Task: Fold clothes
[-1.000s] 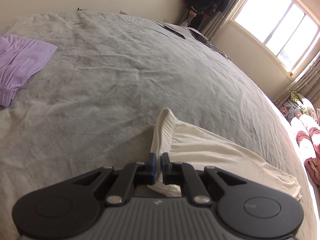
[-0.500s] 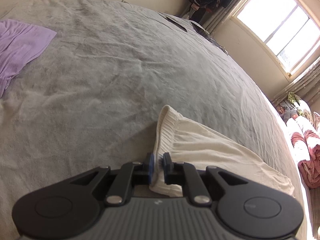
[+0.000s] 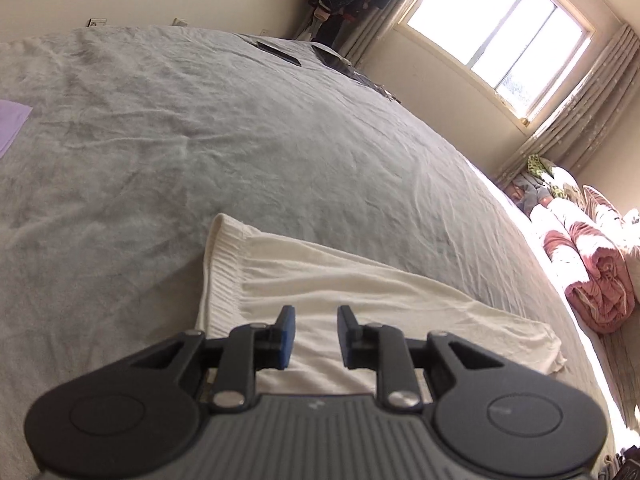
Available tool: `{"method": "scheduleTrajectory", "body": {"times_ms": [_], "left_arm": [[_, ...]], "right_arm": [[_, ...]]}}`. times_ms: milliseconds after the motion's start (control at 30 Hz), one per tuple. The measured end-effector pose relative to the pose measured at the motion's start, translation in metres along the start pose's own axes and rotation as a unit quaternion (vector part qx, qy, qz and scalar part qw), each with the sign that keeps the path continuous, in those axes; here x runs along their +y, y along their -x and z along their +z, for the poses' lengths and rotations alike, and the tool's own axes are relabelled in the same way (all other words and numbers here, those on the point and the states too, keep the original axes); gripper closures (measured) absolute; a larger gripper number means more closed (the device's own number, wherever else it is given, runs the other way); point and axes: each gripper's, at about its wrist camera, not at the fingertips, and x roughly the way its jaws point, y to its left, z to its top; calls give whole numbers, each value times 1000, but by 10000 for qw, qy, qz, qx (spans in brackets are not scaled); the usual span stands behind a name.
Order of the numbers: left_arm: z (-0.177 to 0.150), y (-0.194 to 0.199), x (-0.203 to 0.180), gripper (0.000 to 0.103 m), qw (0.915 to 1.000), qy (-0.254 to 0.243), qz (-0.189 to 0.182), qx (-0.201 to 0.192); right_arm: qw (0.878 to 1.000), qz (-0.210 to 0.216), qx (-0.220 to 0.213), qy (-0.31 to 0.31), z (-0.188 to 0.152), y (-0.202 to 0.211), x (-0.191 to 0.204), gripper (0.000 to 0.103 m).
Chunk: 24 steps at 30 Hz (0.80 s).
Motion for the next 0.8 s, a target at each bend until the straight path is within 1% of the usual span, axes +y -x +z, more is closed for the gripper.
{"method": "scheduleTrajectory", "body": {"times_ms": [67, 100, 133, 200, 233, 300, 367, 400, 500, 567, 667, 800], "left_arm": [[-4, -14, 2, 78, 9989, -109, 412, 188], [-6, -19, 4, 80, 9979, -148, 571, 257], [-6, -20, 5, 80, 9979, -136, 578, 245], [-7, -20, 8, 80, 9979, -125, 597, 218], [-6, -18, 7, 80, 9978, -158, 617, 194], [-6, -15, 3, 78, 9980, -160, 603, 142], [-5, -12, -4, 76, 9981, -238, 572, 51], [-4, -12, -9, 75, 9980, -301, 550, -6], [-4, -13, -23, 73, 9966, -561, 595, -127], [-6, -16, -31, 73, 9963, -675, 519, -96], [-17, -23, -44, 73, 9948, -944, 371, 37], [-31, -28, -58, 73, 9908, -1330, 168, 157]], "right_arm": [[9998, -76, 168, 30, 3, -9, -3, 81], [9994, -231, 267, 50, 5, -15, -8, 88], [9992, -277, 292, 12, 7, -18, -14, 97], [9991, -350, 128, -185, 14, -13, -31, 96], [9986, -452, 40, -274, 18, -9, -40, 95], [9962, -725, -115, -473, 24, 2, -62, 90], [9923, -1026, -226, -662, 30, 13, -89, 88], [9899, -1183, -274, -736, 33, 19, -103, 84], [9805, -1643, -420, -998, 44, 36, -148, 83], [9743, -1767, -504, -1301, 53, 44, -178, 83], [9638, -1808, -539, -1884, 68, 47, -220, 83], [9548, -1747, -509, -2349, 86, 32, -249, 81]]}}
